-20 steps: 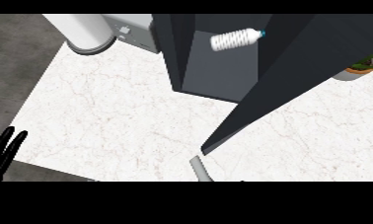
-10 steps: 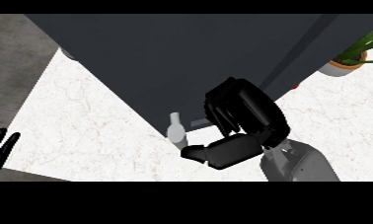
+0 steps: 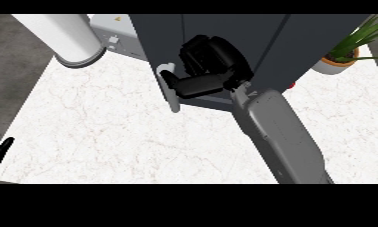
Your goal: Pick up the bottled water, place it into the cabinet and close the cabinet
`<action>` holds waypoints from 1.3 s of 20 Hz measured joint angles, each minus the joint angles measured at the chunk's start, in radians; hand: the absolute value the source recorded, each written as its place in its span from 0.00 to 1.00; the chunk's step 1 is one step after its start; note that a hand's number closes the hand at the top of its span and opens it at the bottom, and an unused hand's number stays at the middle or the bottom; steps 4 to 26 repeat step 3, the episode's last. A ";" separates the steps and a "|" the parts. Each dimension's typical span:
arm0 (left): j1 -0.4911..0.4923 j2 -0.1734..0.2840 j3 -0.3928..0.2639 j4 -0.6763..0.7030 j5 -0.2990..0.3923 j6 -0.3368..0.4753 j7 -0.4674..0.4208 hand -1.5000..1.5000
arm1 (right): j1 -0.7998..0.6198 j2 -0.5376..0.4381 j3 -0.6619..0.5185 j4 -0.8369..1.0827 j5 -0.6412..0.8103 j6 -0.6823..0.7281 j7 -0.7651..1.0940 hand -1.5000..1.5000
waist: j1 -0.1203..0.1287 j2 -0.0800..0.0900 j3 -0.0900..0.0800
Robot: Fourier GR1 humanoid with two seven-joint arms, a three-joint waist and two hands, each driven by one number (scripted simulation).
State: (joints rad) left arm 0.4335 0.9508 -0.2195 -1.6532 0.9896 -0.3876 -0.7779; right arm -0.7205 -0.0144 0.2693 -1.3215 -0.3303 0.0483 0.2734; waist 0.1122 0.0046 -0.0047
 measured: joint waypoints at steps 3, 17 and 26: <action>0.003 -0.002 0.011 0.001 -0.004 -0.005 0.003 0.00 | -0.056 0.015 0.014 0.079 -0.005 0.032 -0.024 1.00 | -0.005 -0.006 -0.004; 0.003 -0.002 0.011 0.001 -0.004 -0.005 0.003 0.00 | -0.056 0.015 0.014 0.079 -0.005 0.032 -0.024 1.00 | -0.005 -0.006 -0.004; 0.003 -0.002 0.011 0.001 -0.004 -0.005 0.003 0.00 | -0.056 0.015 0.014 0.079 -0.005 0.032 -0.024 1.00 | -0.005 -0.006 -0.004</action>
